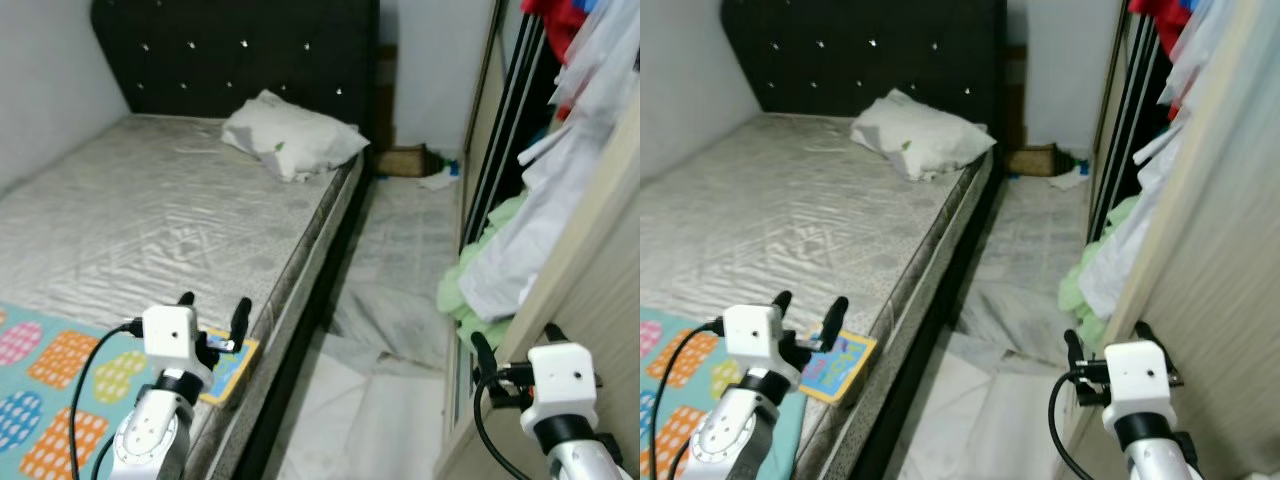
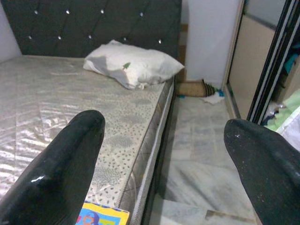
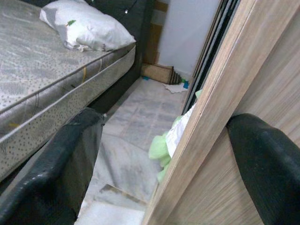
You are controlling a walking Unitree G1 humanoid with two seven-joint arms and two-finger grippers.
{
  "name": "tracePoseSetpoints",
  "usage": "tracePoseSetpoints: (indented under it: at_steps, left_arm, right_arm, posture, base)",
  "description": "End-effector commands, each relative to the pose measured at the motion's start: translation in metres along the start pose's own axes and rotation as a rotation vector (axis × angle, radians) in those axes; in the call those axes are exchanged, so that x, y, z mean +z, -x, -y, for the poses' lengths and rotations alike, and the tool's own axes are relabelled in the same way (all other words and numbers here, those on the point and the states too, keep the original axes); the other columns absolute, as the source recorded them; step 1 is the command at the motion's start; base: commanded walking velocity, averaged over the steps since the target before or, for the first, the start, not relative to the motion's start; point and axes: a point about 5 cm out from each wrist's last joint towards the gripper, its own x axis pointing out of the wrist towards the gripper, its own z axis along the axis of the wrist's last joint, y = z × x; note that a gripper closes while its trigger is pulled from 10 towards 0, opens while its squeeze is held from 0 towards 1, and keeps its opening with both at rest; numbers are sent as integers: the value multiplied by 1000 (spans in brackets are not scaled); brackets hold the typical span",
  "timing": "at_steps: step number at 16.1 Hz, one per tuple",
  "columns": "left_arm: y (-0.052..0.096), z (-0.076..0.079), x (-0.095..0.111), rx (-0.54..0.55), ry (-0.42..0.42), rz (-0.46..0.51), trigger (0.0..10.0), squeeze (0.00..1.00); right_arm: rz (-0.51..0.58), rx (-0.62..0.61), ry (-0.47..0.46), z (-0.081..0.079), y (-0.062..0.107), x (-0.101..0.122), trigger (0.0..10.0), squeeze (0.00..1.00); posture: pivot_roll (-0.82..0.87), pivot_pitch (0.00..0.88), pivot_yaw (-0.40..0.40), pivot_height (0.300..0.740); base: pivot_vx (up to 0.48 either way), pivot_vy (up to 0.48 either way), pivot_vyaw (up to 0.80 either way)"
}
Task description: Clean up the room
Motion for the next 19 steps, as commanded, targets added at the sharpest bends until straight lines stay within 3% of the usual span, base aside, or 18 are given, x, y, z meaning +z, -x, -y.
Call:
tracePoseSetpoints:
  at_steps: [1,13,19]
  left_arm:
    - [1,-8,1,17,-21,-5,10000,0]
    - [0,-7,-1,27,-19,-9,10000,0]
    - [1,-7,-1,27,-22,-14,10000,0]
  right_arm:
    - [8,14,-12,-4,-4,2,10000,0]
    - [44,25,-17,-12,-15,8,10000,0]
    - [50,29,-20,-15,-17,13,10000,0]
  posture:
    - [-232,0,79,740]
    - [-222,0,75,740]
    - [-220,0,76,740]
  base:
    - [0,0,638]
    - [0,0,0]
    - [-267,-216,0]
